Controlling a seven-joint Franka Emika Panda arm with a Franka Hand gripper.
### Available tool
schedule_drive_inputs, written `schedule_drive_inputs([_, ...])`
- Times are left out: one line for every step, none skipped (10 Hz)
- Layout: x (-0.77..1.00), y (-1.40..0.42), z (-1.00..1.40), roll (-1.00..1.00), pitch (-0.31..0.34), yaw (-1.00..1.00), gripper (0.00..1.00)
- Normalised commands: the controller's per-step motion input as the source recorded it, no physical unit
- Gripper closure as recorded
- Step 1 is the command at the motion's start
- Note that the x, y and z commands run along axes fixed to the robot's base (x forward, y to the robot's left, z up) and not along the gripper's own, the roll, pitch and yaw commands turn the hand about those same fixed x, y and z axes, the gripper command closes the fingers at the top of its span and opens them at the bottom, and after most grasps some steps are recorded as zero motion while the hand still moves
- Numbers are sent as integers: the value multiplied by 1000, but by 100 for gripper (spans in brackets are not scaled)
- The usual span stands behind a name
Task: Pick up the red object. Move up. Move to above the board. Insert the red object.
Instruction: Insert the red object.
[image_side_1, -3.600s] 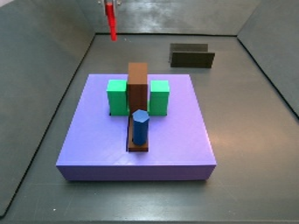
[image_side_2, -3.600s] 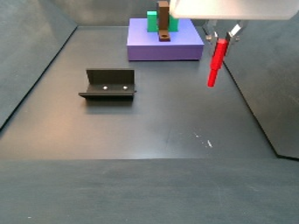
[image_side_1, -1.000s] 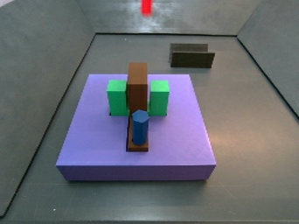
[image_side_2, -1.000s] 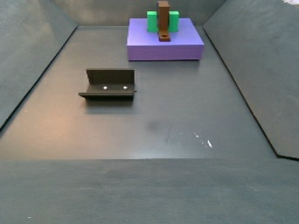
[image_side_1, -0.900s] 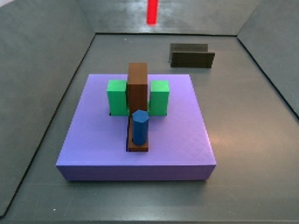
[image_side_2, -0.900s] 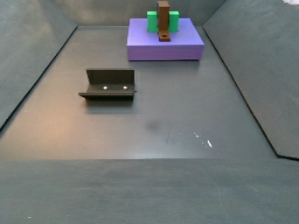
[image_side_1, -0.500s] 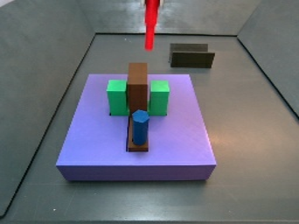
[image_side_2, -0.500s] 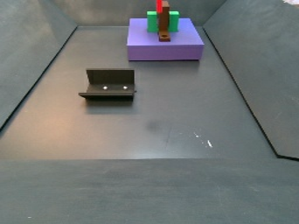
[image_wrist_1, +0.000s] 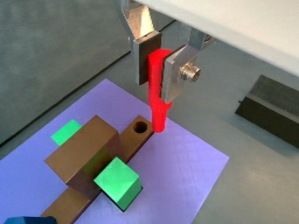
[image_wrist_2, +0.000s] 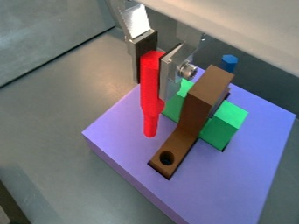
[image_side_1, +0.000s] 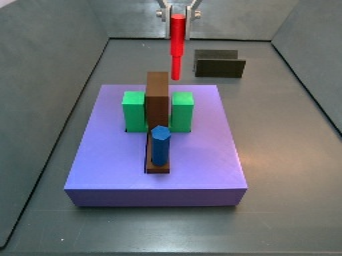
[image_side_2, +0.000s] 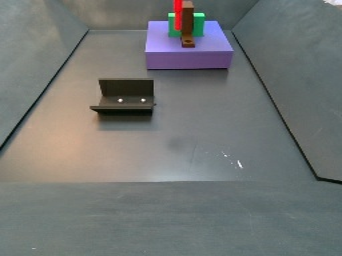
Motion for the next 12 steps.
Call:
schedule_drive_inputs([-31, -34, -57, 49, -46, 0, 100])
schedule_drive_inputs([-169, 0, -266, 47, -49, -9, 100])
schedule_drive_inputs([-303, 34, -320, 4, -50, 0, 100])
schedule_drive_inputs([-269, 23, -409, 0, -61, -3, 100])
schedule_drive_inputs([-183, 66, -309, -20, -53, -3, 100])
schedule_drive_inputs([0, 0, -189, -99, -20, 0, 100])
schedule_drive_inputs([0, 0, -131, -36, -13, -20, 100])
schedule_drive_inputs([0, 0, -89, -66, -13, 0, 100])
schedule_drive_inputs([-120, -14, 0, -20, -24, 0, 100])
schedule_drive_inputs([-134, -20, 0, -14, -16, 0, 100])
schedule_drive_inputs([-186, 0, 0, -14, -33, -9, 100])
schedule_drive_inputs([-169, 0, -17, -63, -54, -6, 100])
